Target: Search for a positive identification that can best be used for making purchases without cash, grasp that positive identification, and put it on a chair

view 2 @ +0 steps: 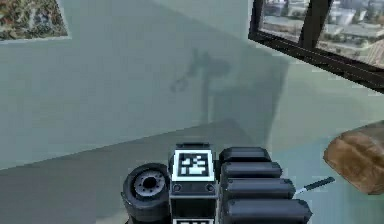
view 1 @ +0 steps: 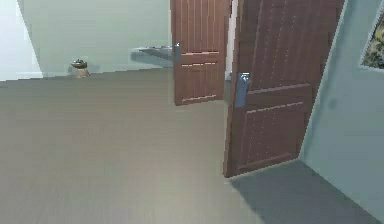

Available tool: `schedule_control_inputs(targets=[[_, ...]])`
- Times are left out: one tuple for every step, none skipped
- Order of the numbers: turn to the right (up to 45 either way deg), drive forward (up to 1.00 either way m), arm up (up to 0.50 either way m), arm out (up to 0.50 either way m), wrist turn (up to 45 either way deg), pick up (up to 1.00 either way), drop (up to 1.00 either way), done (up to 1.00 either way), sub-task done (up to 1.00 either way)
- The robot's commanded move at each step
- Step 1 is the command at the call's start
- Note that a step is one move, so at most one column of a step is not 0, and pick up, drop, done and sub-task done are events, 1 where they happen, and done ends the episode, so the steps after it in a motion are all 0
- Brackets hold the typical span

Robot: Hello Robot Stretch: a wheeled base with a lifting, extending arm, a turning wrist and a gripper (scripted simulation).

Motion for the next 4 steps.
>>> schedule_control_inputs(targets=[[-18.0,0.00,0.00,0.00,0.0,0.00,0.00,0.00,0.00],[0.0,0.25,0.00,0.00,0.0,0.00,0.00,0.00,0.00],[-36.0,0.00,0.00,0.00,0.0,0.00,0.00,0.00,0.00],[0.0,1.00,0.00,0.00,0.0,0.00,0.00,0.00,0.00]])
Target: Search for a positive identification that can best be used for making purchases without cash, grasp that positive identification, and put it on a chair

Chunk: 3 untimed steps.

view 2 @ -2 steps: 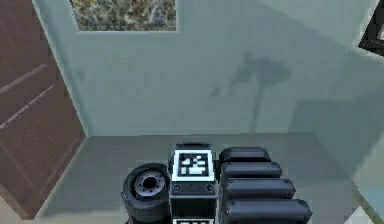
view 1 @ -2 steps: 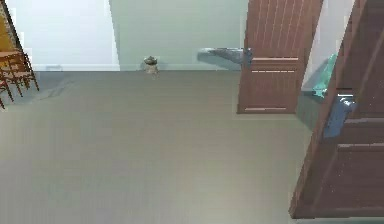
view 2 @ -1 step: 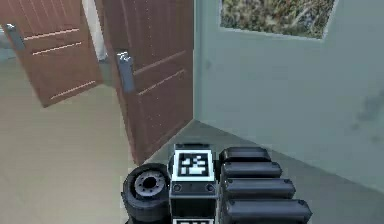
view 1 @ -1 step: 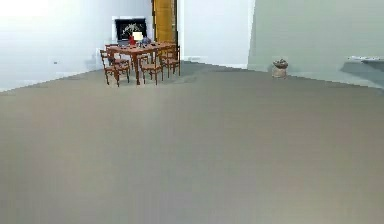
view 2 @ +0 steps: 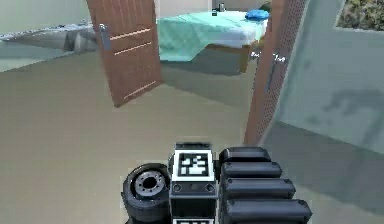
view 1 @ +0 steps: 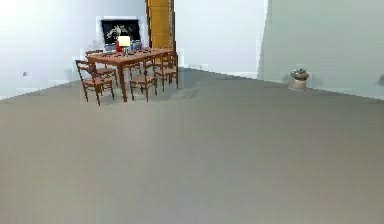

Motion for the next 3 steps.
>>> schedule_control_inputs(targets=[[0.0,1.00,0.00,0.00,0.0,0.00,0.00,0.00,0.00],[0.0,1.00,0.00,0.00,0.0,0.00,0.00,0.00,0.00],[-3.0,0.00,0.00,0.00,0.0,0.00,0.00,0.00,0.00]])
